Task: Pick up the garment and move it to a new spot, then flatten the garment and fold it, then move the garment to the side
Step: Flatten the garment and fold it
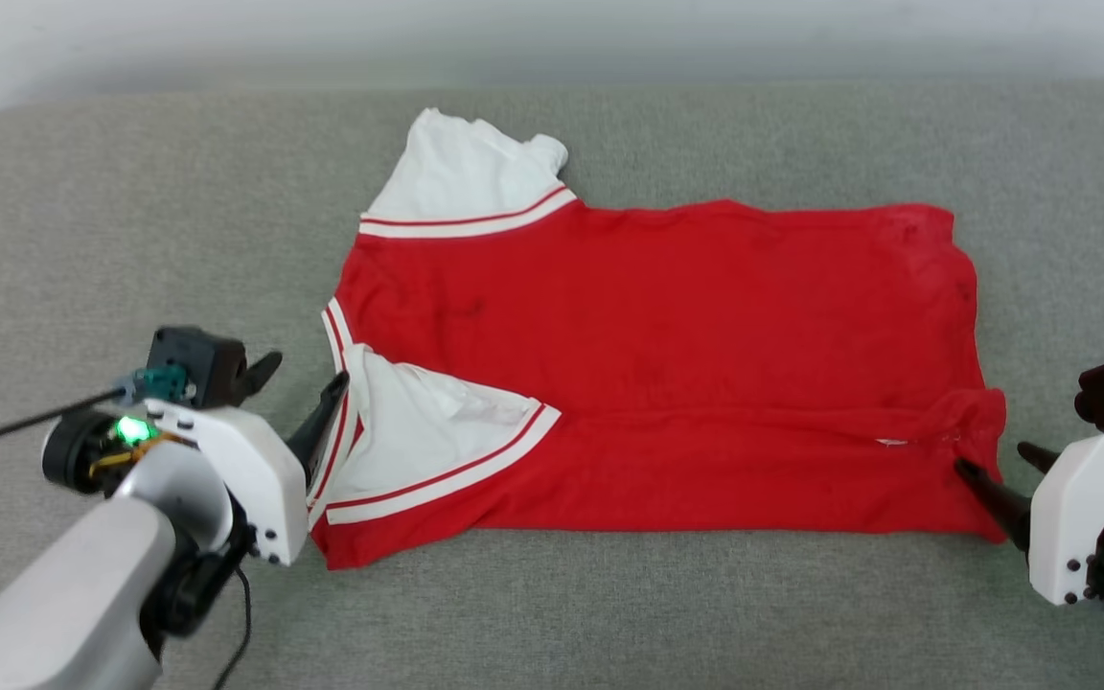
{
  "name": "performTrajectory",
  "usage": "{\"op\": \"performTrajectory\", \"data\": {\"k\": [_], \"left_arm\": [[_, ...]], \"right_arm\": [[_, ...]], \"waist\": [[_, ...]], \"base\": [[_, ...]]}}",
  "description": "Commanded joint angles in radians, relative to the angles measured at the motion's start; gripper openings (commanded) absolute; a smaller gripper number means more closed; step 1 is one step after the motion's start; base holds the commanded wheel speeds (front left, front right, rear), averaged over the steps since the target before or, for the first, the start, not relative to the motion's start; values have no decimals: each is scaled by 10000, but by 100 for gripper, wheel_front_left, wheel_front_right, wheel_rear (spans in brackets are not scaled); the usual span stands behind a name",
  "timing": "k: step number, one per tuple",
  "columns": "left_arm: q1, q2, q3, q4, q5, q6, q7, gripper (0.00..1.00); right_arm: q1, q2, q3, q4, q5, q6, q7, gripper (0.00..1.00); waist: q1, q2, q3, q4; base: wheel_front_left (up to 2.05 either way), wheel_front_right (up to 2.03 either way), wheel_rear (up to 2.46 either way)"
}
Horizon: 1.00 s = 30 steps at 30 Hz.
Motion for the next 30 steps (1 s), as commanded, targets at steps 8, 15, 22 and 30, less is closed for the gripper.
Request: {"op": "performTrajectory", "data": {"k": [8, 15, 22, 30], "left_arm": [[1640, 283, 37, -1465, -475, 1276, 528, 100], [2759, 438, 91, -2585, -755, 2234, 639, 100], [3049, 488, -4, -2748, -858, 2543, 957, 100], [2804, 158, 8, -1968, -972, 2495, 890, 100]], "right_arm": [[1193, 1089, -1357, -1154, -851, -8, 980, 100], [2169, 2107, -2433, -2339, -1378, -8, 1597, 100], [2540, 2481, -2883, -3220, -1735, -8, 2193, 100], [2334, 2718, -3018, -3765, -1711, -8, 2342, 100]], "waist": [[-1, -1, -790, 257], [-1, -1, -772, 286], [-1, -1, -274, 155], [-1, -1, 350, -53]], "base": [[0, 0, 0], [0, 0, 0], [0, 0, 0], [0, 0, 0]]}}
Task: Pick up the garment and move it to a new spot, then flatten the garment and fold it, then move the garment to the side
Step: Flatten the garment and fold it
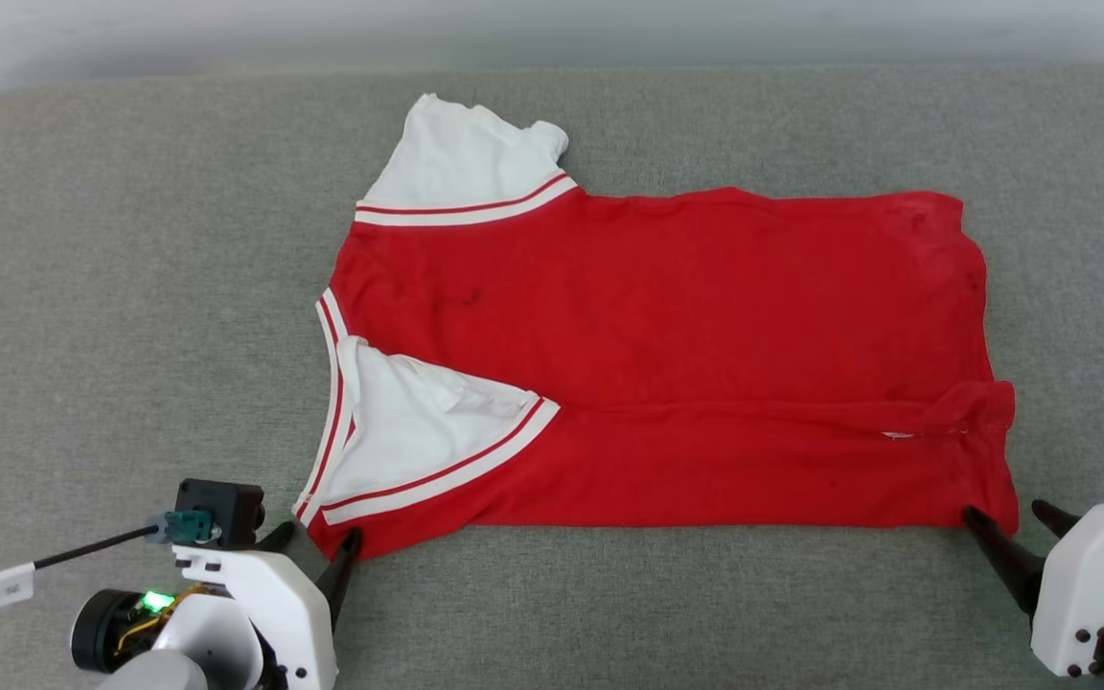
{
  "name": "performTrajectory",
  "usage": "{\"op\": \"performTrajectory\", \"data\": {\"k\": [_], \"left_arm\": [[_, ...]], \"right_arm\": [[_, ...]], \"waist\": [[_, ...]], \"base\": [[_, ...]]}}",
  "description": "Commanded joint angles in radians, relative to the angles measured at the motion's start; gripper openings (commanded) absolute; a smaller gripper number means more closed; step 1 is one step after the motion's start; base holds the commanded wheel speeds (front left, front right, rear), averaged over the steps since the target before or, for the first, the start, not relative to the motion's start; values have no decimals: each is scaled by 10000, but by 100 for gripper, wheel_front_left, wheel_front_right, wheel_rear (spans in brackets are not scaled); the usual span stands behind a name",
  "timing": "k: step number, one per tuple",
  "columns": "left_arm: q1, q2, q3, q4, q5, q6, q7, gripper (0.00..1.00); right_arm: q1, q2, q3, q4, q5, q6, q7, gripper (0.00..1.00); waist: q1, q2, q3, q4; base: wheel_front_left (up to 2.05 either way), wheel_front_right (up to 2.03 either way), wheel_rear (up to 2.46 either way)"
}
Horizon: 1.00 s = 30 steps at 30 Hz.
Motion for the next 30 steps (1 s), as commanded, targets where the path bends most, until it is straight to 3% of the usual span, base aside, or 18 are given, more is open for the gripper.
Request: {"op": "performTrajectory", "data": {"k": [1, 3, 4, 5, 6, 9, 14, 21, 30], "left_arm": [[-66, -45, -25, 175, -49, -42, 41, 100], [-57, -104, -147, 638, -123, -175, 184, 100], [-48, -157, -195, 768, -187, -267, 241, 55], [-27, -200, -273, 881, -212, -371, 314, 24], [-17, -237, -335, 971, -258, -453, 358, 0], [13, -364, -435, 1091, -333, -727, 284, 0], [-205, -369, -357, 810, -114, -810, -81, 0], [-457, 61, -241, -182, 556, -467, -544, 0], [-437, 211, -446, -1359, 844, -338, -362, 0]], "right_arm": [[-142, 42, -33, -72, 33, -8, -34, 100], [-182, 19, -60, -180, 56, -8, -41, 100], [-200, -6, -73, -209, 63, -8, -28, 100], [-223, -39, -96, -250, 52, -8, -24, 100], [-248, -61, -118, -277, 39, -8, -19, 100], [-267, -142, -163, -322, -108, -8, 24, 100], [-265, 10, -371, -155, -450, -8, 209, 100], [-407, 151, -475, 606, -1149, -8, 603, 100], [-761, 356, -425, 1837, -1540, -6, 751, 100]], "waist": [[1, 0, 134, -71], [1, 0, 299, -133], [1, 0, 332, -146], [1, 0, 354, -155], [1, 0, 368, -163], [1, 0, 330, -153], [1, 0, 40, 45], [1, 0, -309, 383], [1, 0, -84, 704]], "base": [[0, 0, 0], [0, 0, 0], [0, 0, 0], [0, 0, 0], [0, 0, 0], [0, 0, 0], [0, 0, 0], [0, 0, 0], [0, 0, 0]]}}
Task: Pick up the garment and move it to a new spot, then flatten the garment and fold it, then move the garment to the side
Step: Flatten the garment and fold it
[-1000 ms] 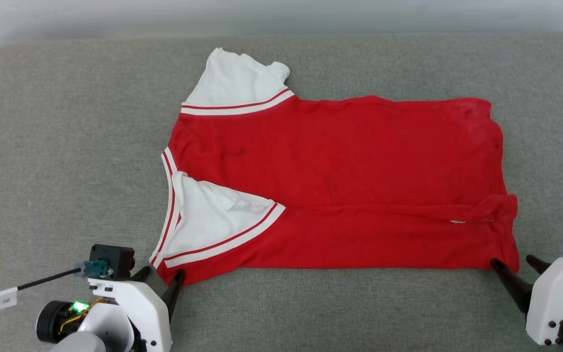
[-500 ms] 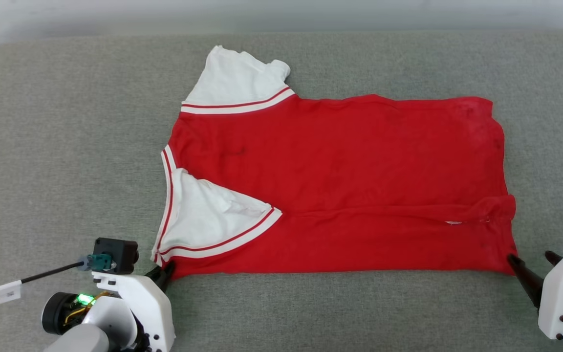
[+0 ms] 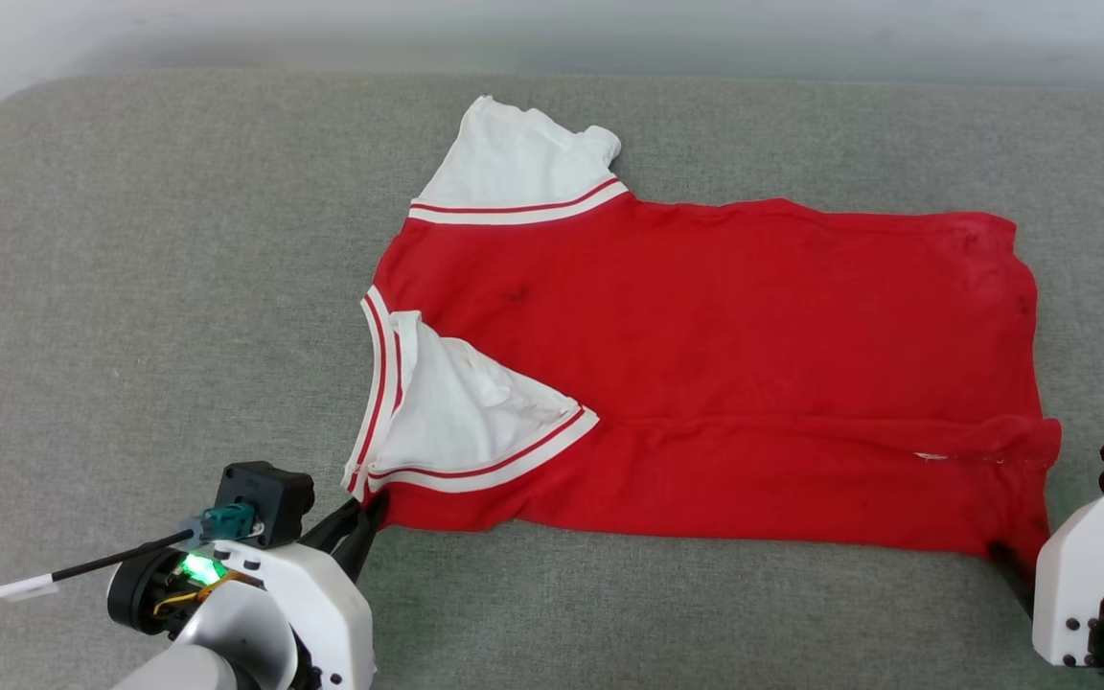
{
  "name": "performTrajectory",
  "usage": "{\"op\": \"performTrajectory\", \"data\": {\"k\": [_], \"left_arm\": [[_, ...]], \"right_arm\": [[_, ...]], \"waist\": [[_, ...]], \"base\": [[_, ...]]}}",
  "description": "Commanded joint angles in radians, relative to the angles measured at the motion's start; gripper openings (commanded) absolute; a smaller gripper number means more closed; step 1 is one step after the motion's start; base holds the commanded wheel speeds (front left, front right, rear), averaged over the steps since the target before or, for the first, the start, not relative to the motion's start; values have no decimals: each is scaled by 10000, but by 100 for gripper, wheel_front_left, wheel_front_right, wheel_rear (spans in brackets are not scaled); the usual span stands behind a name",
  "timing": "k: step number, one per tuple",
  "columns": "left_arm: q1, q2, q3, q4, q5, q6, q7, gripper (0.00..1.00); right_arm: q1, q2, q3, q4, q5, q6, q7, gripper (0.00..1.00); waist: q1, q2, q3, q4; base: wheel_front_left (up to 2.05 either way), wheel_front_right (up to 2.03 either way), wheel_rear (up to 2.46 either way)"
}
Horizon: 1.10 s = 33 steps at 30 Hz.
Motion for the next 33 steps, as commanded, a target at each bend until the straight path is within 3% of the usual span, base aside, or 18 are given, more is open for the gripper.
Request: {"op": "performTrajectory", "data": {"k": [1, 8, 9, 10, 26, 33], "left_arm": [[-91, 25, -11, -61, 75, 39, 12, 0], [-185, 65, -78, -177, 162, 62, 104, 0], [-185, 72, -97, -151, 159, 56, 120, 0], [-192, 81, -105, -132, 157, 39, 140, 0], [573, 560, -356, 419, -208, 53, 635, 0], [1539, 916, -791, 363, -368, 91, 860, 0]], "right_arm": [[-144, 78, 69, 153, 6, -4, -15, 100], [-127, 192, 397, 980, -179, -4, -303, 100], [-103, 217, 453, 1082, -191, -4, -309, 44], [-107, 213, 498, 1177, -202, -4, -320, 0], [171, -557, 212, 331, 86, -10, -220, 0], [1536, -1004, -172, -586, 408, -12, 460, 0]], "waist": [[-1, 0, 97, 78], [-1, 0, 422, 239], [-1, 0, 446, 248], [-1, 0, 468, 256], [-1, 0, -577, -66], [-1, 0, -1324, -304]], "base": [[0, 0, 0], [0, 0, 0], [0, 0, 0], [0, 0, 0], [0, 0, 0], [0, 0, 0]]}}
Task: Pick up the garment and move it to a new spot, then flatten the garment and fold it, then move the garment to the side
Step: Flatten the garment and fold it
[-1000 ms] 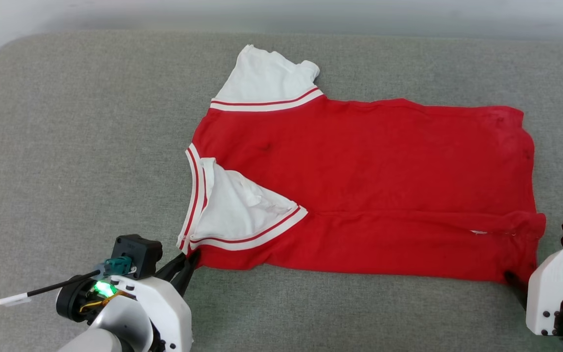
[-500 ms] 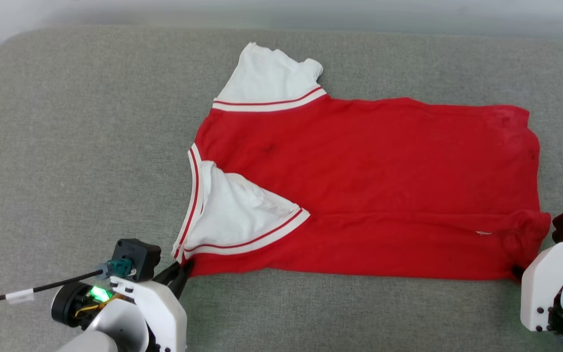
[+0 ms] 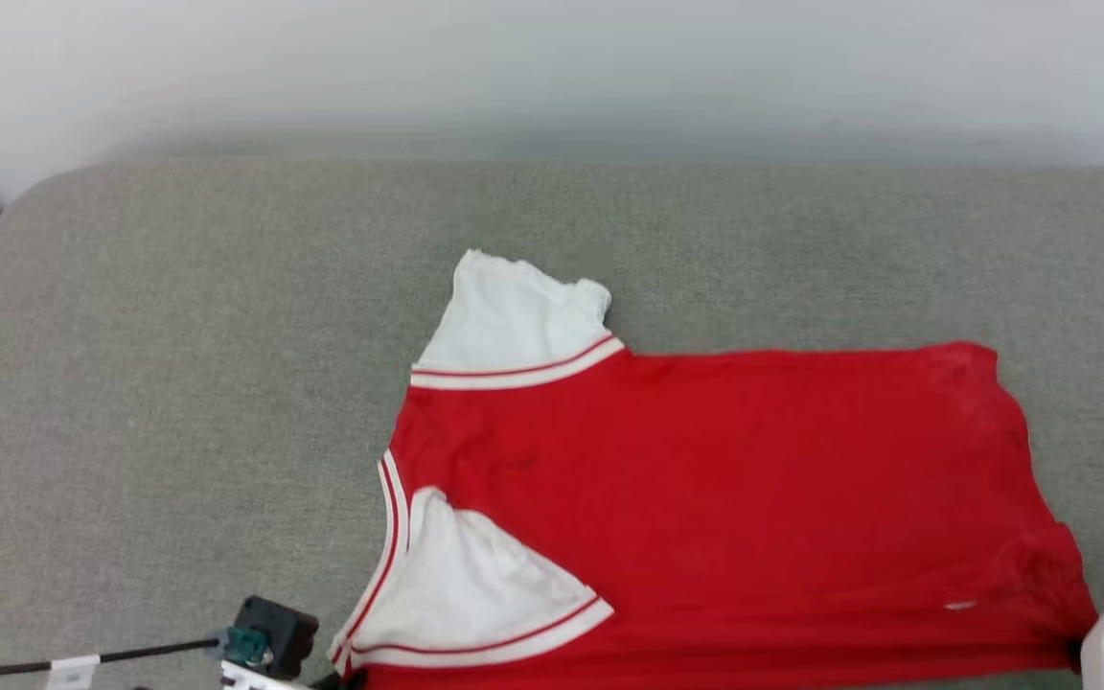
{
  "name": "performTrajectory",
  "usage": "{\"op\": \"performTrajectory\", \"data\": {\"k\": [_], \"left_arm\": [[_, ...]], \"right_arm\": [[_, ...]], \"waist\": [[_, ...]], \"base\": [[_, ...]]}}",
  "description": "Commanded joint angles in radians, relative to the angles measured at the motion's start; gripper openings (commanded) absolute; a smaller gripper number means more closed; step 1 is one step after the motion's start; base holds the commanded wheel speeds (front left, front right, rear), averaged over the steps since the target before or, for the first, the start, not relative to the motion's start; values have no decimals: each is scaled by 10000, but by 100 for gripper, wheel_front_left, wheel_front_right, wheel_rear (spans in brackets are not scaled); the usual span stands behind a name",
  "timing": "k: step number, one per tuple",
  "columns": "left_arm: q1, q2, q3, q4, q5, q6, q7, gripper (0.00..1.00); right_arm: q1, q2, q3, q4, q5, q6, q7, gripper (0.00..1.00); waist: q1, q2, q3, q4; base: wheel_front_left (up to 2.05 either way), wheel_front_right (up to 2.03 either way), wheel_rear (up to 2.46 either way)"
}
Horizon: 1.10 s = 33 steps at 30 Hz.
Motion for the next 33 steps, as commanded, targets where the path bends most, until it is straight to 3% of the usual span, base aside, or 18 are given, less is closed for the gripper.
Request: {"op": "performTrajectory", "data": {"k": [1, 12, 13, 14, 15, 16, 17, 24, 33], "left_arm": [[185, 131, -47, 80, -13, 51, 60, 0], [464, -496, -517, 789, -260, -355, 37, 0], [437, -541, -542, 869, -258, -387, 13, 0], [399, -571, -561, 957, -243, -431, -9, 0], [362, -595, -570, 1052, -220, -433, -27, 30], [333, -613, -566, 1142, -177, -415, -56, 88], [300, -632, -565, 1215, -152, -410, -92, 100], [-60, -742, -36, 1162, 73, -331, -1123, 100], [-377, -1184, 1283, 716, 606, 55, -4209, 100]], "right_arm": [[290, -123, -220, -121, 22, -22, 62, 0], [1183, 334, -286, -85, -19, -20, 227, 0], [1135, 353, -259, -25, -22, -20, 205, 26], [1064, 372, -235, 49, -24, -20, 142, 83], [983, 394, -238, 120, -25, -20, 71, 100], [907, 440, -244, 187, 23, -20, 2, 100], [847, 503, -249, 259, 106, -19, -45, 100], [353, 363, -286, 148, 381, -17, -903, 100], [-350, 249, -250, -484, 848, -15, -3773, 100]], "waist": [[0, 0, -134, -93], [0, 0, -145, -193], [0, 0, -113, -195], [0, 0, -92, -190], [0, 0, -81, -179], [0, 0, -76, -168], [0, 0, -74, -157], [0, 0, -228, -38], [0, 0, -629, -29]], "base": [[0, 0, 0], [0, 0, 0], [0, 0, 0], [0, 0, 0], [0, 0, 0], [0, 0, 0], [0, 0, 0], [0, 0, 0], [0, 0, 0]]}}
